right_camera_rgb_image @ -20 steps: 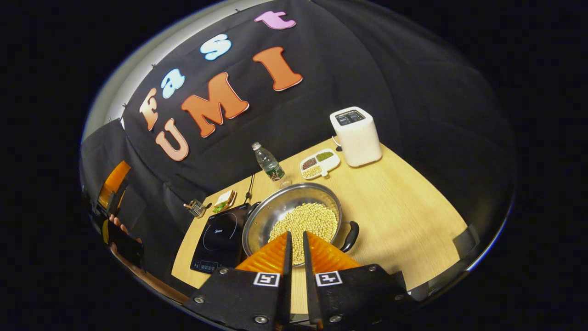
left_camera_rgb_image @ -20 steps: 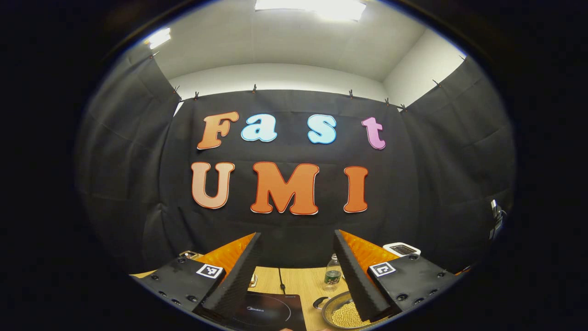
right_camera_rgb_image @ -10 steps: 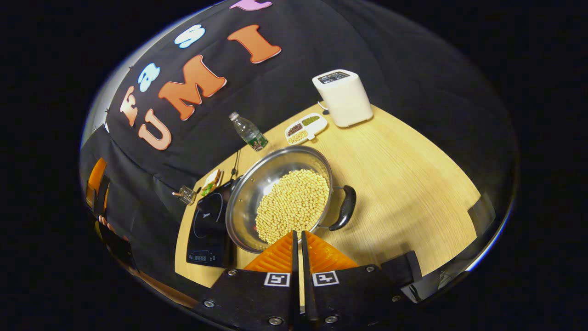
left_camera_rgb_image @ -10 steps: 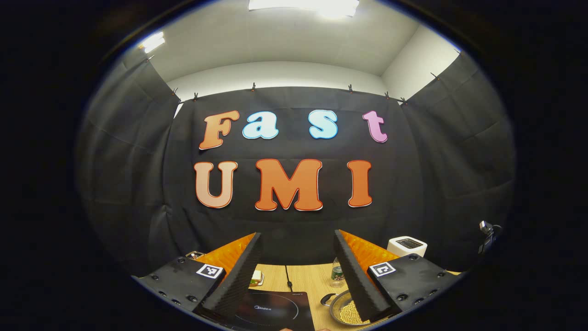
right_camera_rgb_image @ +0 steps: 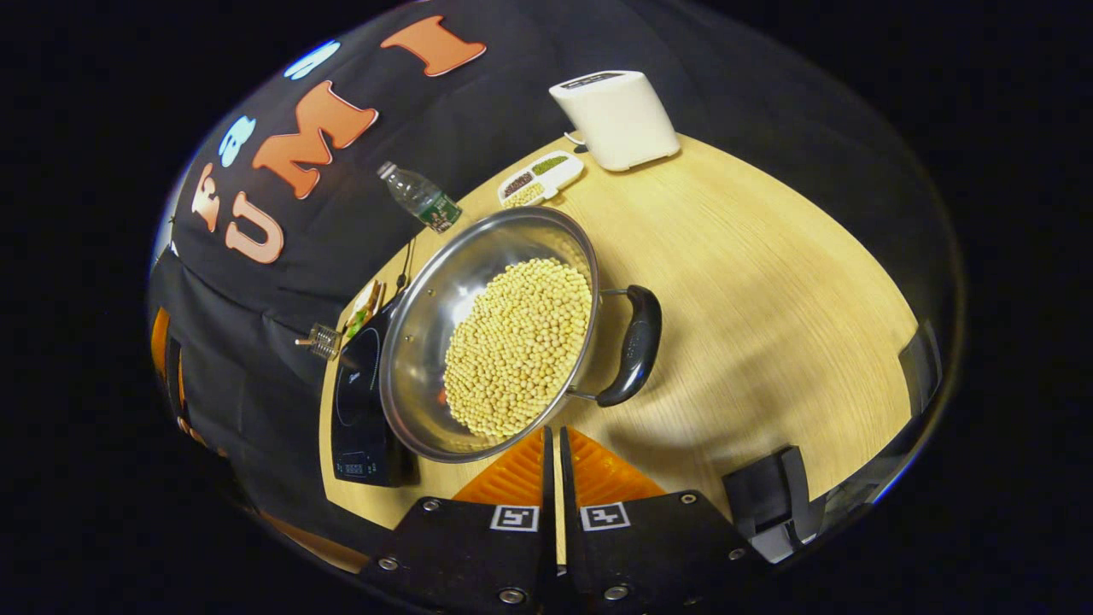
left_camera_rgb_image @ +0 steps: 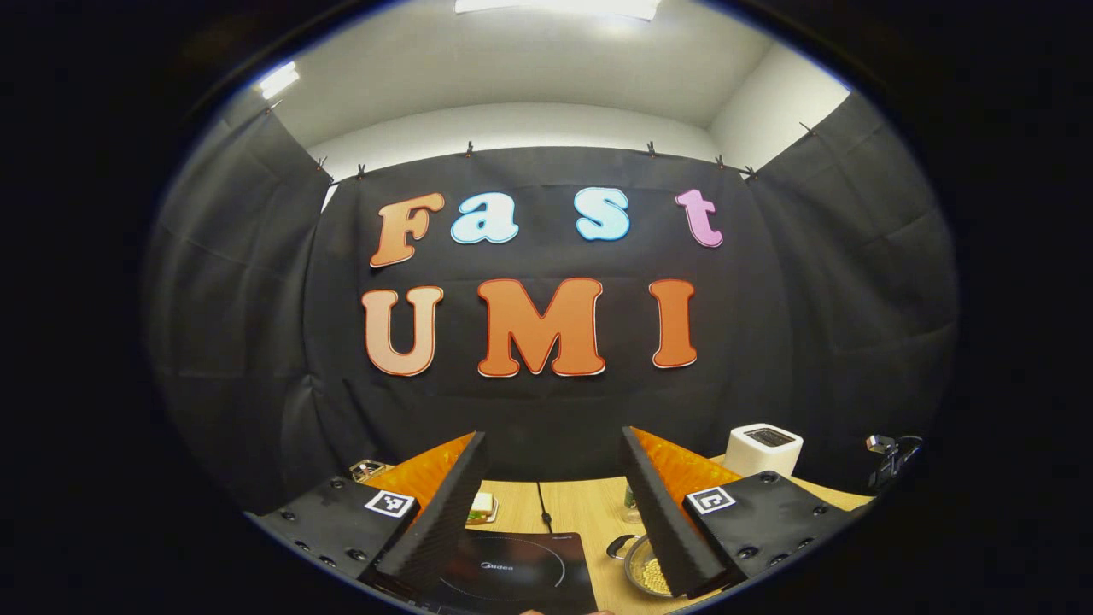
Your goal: First push the handle of the pot to place it horizontally, then grasp the pot with both hands and set it on the induction cooktop.
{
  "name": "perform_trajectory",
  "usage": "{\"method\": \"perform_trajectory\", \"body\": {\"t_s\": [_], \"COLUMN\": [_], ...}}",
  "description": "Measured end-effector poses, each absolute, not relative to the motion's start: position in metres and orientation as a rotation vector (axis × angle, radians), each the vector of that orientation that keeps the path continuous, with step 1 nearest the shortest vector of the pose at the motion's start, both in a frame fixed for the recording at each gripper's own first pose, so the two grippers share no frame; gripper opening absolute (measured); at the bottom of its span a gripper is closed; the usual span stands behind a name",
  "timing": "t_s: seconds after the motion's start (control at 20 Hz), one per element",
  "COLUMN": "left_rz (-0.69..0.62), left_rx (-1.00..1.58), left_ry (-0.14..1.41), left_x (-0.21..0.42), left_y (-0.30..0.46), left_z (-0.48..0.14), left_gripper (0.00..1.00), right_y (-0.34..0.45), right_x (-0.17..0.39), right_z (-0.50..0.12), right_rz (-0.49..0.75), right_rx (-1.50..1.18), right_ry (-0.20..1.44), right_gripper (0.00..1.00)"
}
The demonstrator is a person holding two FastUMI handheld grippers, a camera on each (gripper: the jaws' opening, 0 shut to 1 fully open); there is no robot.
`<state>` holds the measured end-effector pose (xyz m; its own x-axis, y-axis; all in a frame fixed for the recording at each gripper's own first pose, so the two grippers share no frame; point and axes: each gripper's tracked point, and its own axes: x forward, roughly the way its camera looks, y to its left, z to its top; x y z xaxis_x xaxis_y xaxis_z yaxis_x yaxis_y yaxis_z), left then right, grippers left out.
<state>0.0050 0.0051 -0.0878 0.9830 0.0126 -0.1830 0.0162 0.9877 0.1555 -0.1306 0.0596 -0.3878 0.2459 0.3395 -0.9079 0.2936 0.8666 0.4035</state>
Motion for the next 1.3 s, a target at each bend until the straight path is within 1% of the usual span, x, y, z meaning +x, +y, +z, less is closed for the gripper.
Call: {"method": "perform_trajectory", "body": {"t_s": [0.2,0.35,0.6,0.9,1.1,1.3], "left_rz": [-0.001,-0.006,-0.020,-0.024,-0.020,-0.047], "left_rx": [0.155,0.152,0.145,0.139,0.115,0.075], "left_ry": [0.208,0.224,0.256,0.294,0.359,0.441], "left_x": [0.008,0.011,0.015,0.020,0.022,0.027], "left_y": [0.012,0.014,0.017,0.030,0.040,0.040], "left_z": [-0.098,-0.106,-0.121,-0.141,-0.167,-0.198], "left_gripper": [0.96,0.97,0.99,1.00,1.00,1.00], "right_y": [0.052,0.044,0.035,0.023,0.016,0.009], "right_x": [-0.126,-0.121,-0.114,-0.094,-0.079,-0.066], "right_z": [-0.402,-0.405,-0.407,-0.415,-0.418,-0.423], "right_rz": [-0.006,-0.048,-0.079,-0.117,-0.146,-0.185], "right_rx": [0.551,0.556,0.559,0.485,0.469,0.496], "right_ry": [1.373,1.375,1.376,1.359,1.355,1.348], "right_gripper": [0.04,0.04,0.04,0.04,0.04,0.04]}}
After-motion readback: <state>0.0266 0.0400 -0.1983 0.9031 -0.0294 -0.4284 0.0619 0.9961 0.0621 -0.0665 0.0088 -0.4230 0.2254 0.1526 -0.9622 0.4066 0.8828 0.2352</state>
